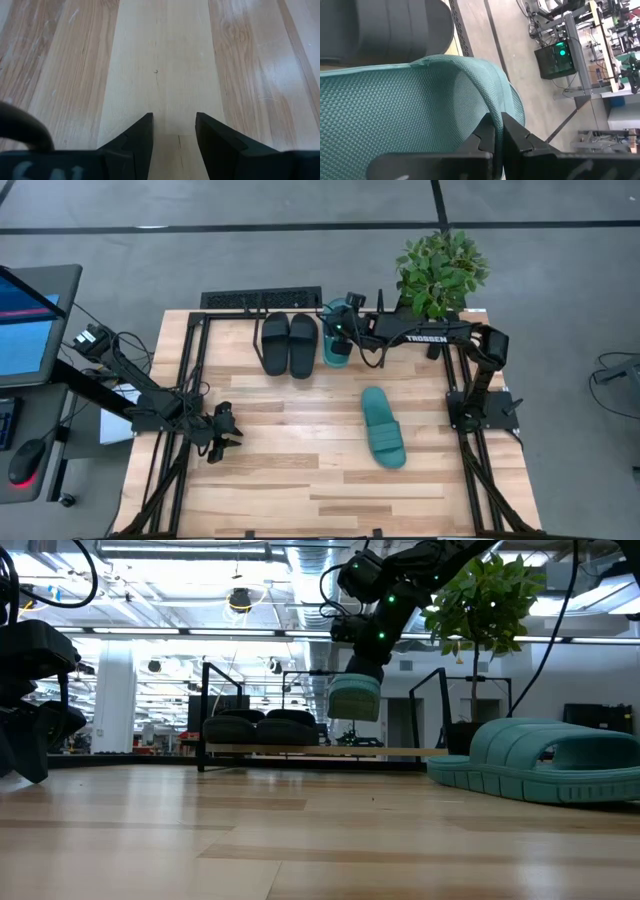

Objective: Pick and place slides into the shelf
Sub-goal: Put the left green slide on the shelf

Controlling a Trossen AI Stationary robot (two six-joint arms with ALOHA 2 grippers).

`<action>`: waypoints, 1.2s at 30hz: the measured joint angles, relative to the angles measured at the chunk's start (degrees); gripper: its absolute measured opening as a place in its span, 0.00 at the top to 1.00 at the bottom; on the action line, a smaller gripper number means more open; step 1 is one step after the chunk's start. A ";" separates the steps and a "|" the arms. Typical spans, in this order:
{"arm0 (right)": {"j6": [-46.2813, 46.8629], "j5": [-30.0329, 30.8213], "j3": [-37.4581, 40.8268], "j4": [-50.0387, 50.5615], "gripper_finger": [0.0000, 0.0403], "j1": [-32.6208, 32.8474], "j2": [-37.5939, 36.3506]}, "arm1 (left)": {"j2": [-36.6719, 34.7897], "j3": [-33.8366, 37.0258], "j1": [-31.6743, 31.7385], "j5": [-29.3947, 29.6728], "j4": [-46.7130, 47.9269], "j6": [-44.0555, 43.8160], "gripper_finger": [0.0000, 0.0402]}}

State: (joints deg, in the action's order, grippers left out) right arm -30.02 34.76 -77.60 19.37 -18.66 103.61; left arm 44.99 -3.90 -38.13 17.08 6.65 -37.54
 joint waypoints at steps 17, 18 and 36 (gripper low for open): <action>-1.59 4.05 -11.27 7.12 1.00 3.29 9.18 | 0.00 0.00 0.02 -0.02 0.02 0.00 0.66; -1.57 4.05 -11.39 7.15 1.00 3.24 9.25 | 0.00 0.00 0.00 -0.02 0.02 0.00 0.66; -1.31 4.04 -11.43 9.39 1.00 1.78 9.25 | 0.00 0.00 0.02 0.00 0.00 0.00 0.66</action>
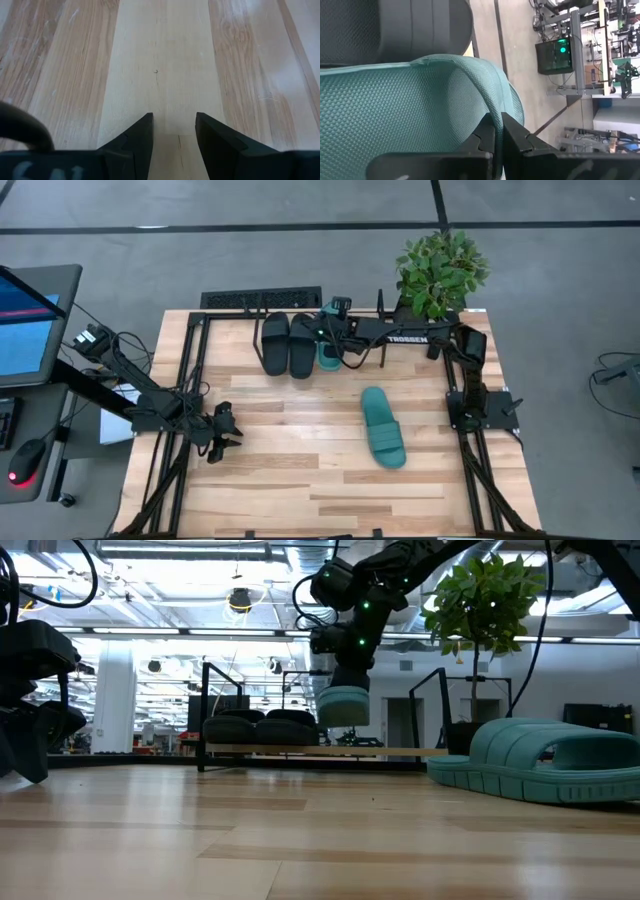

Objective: Pick and place slides into the shelf
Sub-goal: Put the left green slide on the shelf

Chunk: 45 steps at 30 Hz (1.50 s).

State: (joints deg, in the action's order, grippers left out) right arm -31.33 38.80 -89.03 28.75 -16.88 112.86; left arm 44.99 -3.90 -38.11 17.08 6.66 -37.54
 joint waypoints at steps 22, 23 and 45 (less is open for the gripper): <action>-0.11 -1.46 0.00 0.62 1.00 -1.38 0.00 | 0.00 0.00 -0.01 0.00 0.00 0.00 0.66; -0.11 -1.48 0.00 0.63 1.00 -1.38 0.00 | 0.00 0.00 -0.01 0.00 0.00 0.00 0.66; -0.68 -3.59 0.22 0.52 1.00 -1.49 -0.02 | 0.00 0.02 -0.01 0.00 0.00 0.00 0.66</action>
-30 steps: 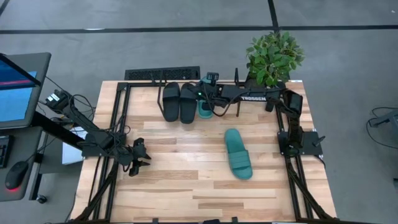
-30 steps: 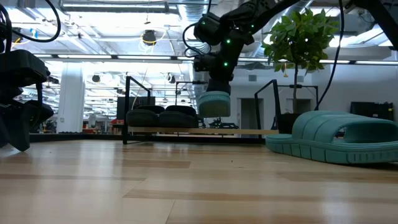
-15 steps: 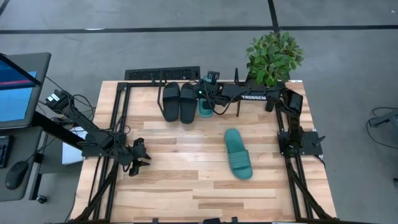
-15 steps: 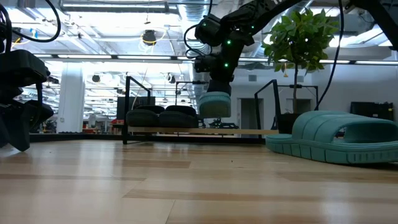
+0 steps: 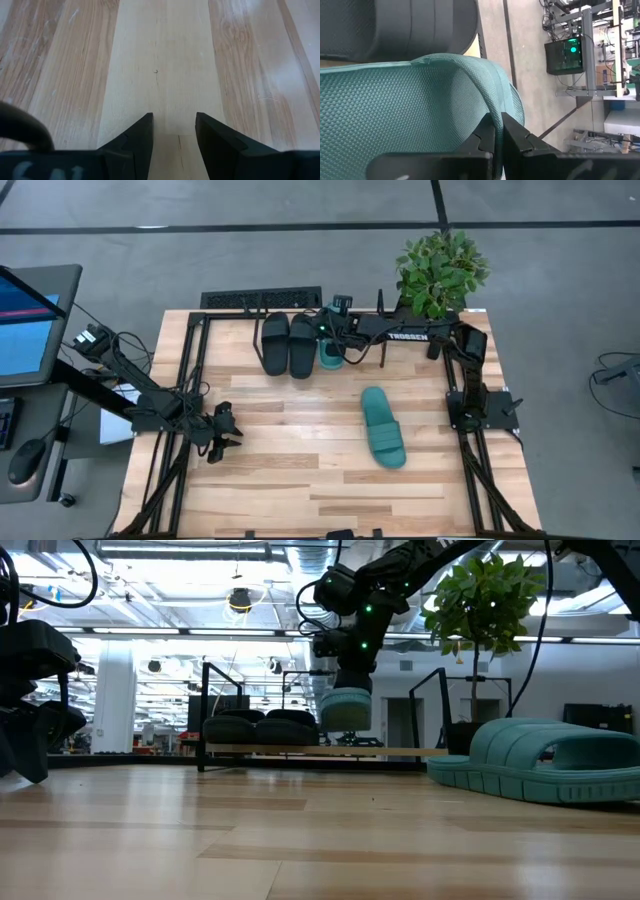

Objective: Pick and place slides into the shelf
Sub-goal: Put the left green slide on the shelf

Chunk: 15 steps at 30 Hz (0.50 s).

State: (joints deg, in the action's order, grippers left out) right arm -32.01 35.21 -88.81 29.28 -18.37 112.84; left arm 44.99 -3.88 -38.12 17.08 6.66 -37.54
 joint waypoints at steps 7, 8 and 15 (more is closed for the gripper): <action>0.02 -0.90 0.04 0.04 1.00 -0.14 0.00 | 0.00 -0.02 -0.01 0.00 0.00 0.00 0.66; 0.01 -0.90 0.06 0.07 1.00 -0.14 0.00 | 0.00 -0.02 -0.01 0.00 0.00 0.00 0.66; 0.00 -1.16 0.06 0.31 1.00 -0.16 0.00 | 0.00 -0.02 -0.01 0.00 0.00 0.00 0.66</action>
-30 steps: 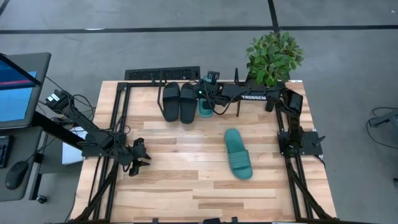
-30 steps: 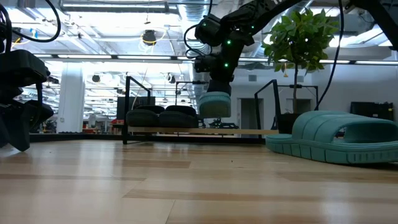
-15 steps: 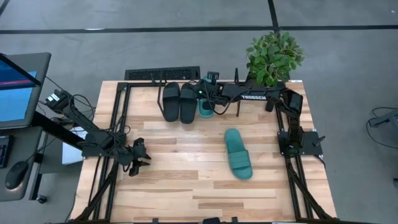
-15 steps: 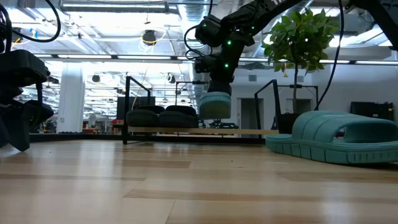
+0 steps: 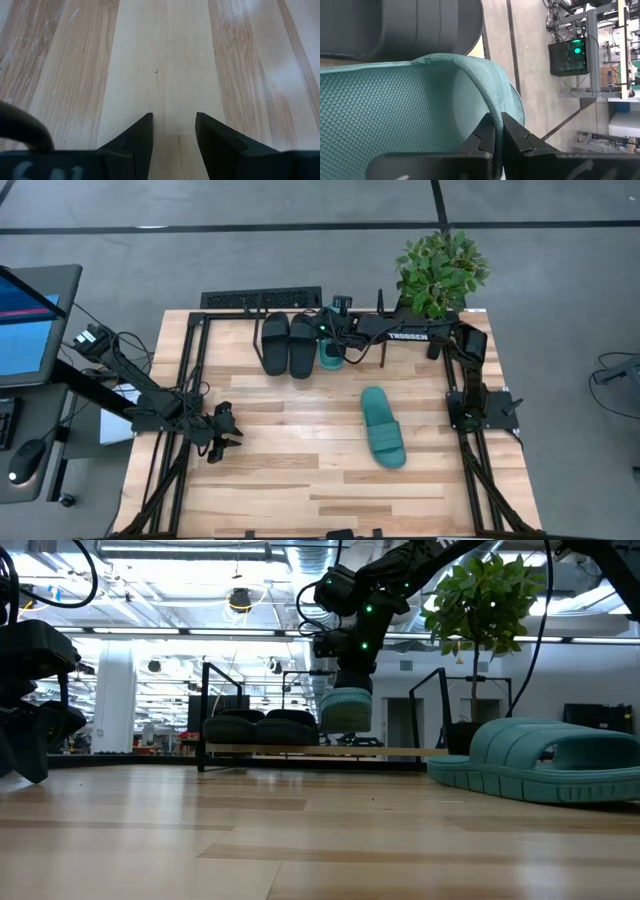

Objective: Pick and place slides into the shelf
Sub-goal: Put the left green slide on the shelf

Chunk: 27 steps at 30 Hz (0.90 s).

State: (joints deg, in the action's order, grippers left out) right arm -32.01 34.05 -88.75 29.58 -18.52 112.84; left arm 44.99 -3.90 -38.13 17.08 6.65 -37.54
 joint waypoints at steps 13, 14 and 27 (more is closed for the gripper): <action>0.01 -0.74 -0.01 -0.36 1.00 0.00 0.70 | 0.00 0.00 0.00 0.00 0.00 0.00 0.66; 0.07 -0.71 -0.01 0.02 1.00 0.00 1.05 | 0.00 0.00 0.01 -0.02 0.00 0.00 0.66; 0.48 -0.81 -0.03 -1.08 0.97 0.04 4.45 | -0.02 0.01 0.01 0.00 0.00 0.00 0.66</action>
State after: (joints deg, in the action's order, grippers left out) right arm -31.53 33.24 -88.78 28.51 -18.48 117.28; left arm 44.97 -3.89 -38.12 17.08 6.66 -37.54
